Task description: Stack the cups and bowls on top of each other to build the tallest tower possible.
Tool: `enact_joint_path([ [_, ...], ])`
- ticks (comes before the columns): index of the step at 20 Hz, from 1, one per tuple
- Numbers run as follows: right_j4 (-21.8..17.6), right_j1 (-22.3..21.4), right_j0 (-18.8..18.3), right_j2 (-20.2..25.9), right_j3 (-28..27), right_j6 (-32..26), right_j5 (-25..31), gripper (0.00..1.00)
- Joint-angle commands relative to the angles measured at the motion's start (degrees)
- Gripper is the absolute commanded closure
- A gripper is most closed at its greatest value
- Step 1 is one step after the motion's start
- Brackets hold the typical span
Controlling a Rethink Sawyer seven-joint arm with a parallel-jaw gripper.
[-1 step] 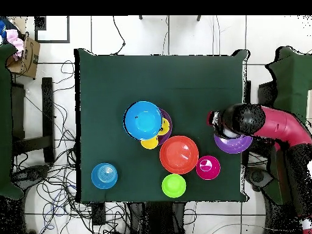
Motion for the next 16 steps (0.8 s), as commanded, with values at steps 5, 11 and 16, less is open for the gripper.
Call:
enact_joint_path([
  [5, -6.8, 6.2, 0.4, 1.2, -1.5, -14.3, -2.3, 0.0],
  [11, -9.9, 8.3, 0.2, 0.2, -2.9, -14.6, -3.2, 0.0],
  [16, -12.0, 9.0, -0.6, 0.3, -3.1, -14.3, -3.9, 0.0],
])
